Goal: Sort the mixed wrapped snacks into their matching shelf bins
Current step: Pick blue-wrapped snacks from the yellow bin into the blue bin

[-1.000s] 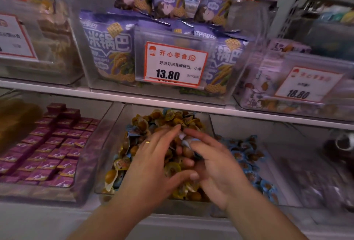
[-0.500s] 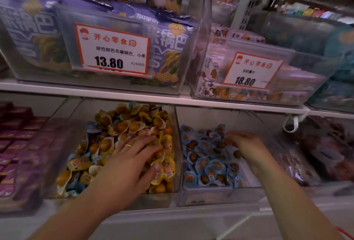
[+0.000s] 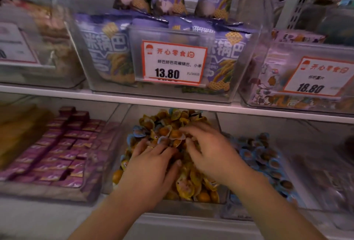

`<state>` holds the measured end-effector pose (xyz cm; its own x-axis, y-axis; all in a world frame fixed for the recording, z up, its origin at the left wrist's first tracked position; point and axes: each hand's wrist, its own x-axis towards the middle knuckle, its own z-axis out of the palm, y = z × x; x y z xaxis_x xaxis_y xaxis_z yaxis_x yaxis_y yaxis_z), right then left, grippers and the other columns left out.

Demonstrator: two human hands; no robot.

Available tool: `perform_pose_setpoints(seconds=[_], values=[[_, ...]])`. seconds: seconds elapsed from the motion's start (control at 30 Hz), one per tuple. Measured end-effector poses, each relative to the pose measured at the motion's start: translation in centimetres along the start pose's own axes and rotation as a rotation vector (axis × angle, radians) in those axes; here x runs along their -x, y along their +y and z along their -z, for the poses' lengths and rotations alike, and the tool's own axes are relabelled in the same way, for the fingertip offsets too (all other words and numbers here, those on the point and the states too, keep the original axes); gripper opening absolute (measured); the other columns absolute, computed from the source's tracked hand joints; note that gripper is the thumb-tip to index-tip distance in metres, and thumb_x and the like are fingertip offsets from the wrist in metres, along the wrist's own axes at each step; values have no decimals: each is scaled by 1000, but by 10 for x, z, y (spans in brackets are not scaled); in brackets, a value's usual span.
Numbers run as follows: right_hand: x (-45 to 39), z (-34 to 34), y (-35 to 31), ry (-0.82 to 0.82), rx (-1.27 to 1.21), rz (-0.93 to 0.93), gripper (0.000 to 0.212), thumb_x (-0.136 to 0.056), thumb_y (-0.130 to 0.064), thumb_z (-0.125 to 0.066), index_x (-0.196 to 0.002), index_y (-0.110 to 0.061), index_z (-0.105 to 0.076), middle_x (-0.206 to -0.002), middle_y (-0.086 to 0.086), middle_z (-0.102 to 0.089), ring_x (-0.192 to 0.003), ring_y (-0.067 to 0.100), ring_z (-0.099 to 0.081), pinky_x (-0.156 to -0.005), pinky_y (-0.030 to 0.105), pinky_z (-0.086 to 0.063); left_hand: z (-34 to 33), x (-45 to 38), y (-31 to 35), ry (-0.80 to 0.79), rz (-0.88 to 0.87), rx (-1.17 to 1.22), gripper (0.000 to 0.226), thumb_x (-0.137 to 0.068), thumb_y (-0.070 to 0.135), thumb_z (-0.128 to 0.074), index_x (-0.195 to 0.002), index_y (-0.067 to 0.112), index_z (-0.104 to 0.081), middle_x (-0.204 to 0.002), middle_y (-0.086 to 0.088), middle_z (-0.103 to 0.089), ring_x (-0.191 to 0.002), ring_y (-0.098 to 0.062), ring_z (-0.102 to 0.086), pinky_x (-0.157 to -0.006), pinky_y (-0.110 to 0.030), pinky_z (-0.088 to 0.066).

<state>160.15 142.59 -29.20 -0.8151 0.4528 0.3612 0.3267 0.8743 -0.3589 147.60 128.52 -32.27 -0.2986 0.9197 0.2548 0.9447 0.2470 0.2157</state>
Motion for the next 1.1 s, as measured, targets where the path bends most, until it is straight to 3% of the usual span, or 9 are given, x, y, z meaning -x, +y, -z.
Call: perform_pose_setpoints(seconds=[0.2, 0.33, 0.4, 0.47, 0.53, 0.63, 0.77, 0.93, 1.1], values=[[-22, -31, -11, -251, 73, 57, 52, -101, -26, -46, -151, -32, -37, -156, -9, -36, -145, 17, -25, -122, 40, -17, 6, 11, -26, 43, 31, 46, 26, -86, 38, -50, -100, 32, -70, -112, 11, -63, -104, -17, -61, -93, -37, -46], [-28, -50, -13, -348, 78, 89, 55, -98, -28, -51, -150, -39, -36, -157, -18, -33, -149, 12, -7, -120, 48, 6, 6, 15, -36, 127, 72, 97, 17, -74, 18, -66, -91, 21, -71, -96, 0, -66, -81, -25, -66, -71, -36, -54], [-30, -49, -13, -311, 63, 89, 45, -94, -26, -59, -138, -39, -54, -147, -19, -48, -146, 12, -19, -121, 46, 3, 6, 14, -35, 141, 81, 81, 15, -75, 21, -62, -89, 22, -67, -90, 0, -63, -77, -25, -65, -67, -35, -51], [-31, -44, -12, -204, 22, 83, 28, -91, -23, -65, -117, -33, -70, -128, -15, -63, -134, 13, -41, -120, 46, -17, 2, 13, -34, 152, 120, 91, 15, -78, 27, -62, -93, 25, -60, -92, 3, -59, -79, -22, -61, -67, -31, -43], [-28, -36, -8, -34, -24, 58, 15, -90, -20, -68, -103, -23, -75, -107, -6, -70, -110, 16, -58, -99, 37, -42, -2, 9, -33, 188, 154, 115, 20, -81, 33, -65, -97, 27, -54, -96, 5, -56, -82, -21, -59, -67, -28, -36], [-21, -18, -1, 97, -36, 4, 11, -90, -18, -68, -98, -22, -74, -96, -6, -69, -93, 10, -58, -78, 25, -42, -4, 0, -32, 229, 153, 177, 33, -85, 42, -63, -111, 30, -47, -111, 7, -53, -97, -18, -57, -78, -28, -41], [-10, -9, -2, -25, -1, 47, 15, -89, -19, -68, -102, -26, -75, -98, -8, -69, -97, 14, -58, -83, 31, -46, 0, -7, -17, 161, -6, 270, 65, -84, 53, -57, -143, 41, -32, -140, 12, -47, -121, -15, -52, -99, -36, -43], [-4, -16, -3, -177, 50, 26, 23, -95, -37, -58, -115, -32, -68, -106, -12, -65, -100, 10, -60, -82, 31, -51, 2, -9, -17, 305, 26, 347, 21, -91, 14, -67, -109, 22, -73, -103, 3, -70, -93, -20, -65, -84, -33, -51], [-4, -37, -1, -290, 338, -39, 43, -98, -50, -41, -128, -24, -58, -127, 0, -56, -118, 22, -48, -95, 36, -42, 5, -7, -37, 313, 241, 455, 27, -95, 4, -53, -107, 20, -71, -102, 6, -59, -93, -12, -58, -76, -18, -39]])
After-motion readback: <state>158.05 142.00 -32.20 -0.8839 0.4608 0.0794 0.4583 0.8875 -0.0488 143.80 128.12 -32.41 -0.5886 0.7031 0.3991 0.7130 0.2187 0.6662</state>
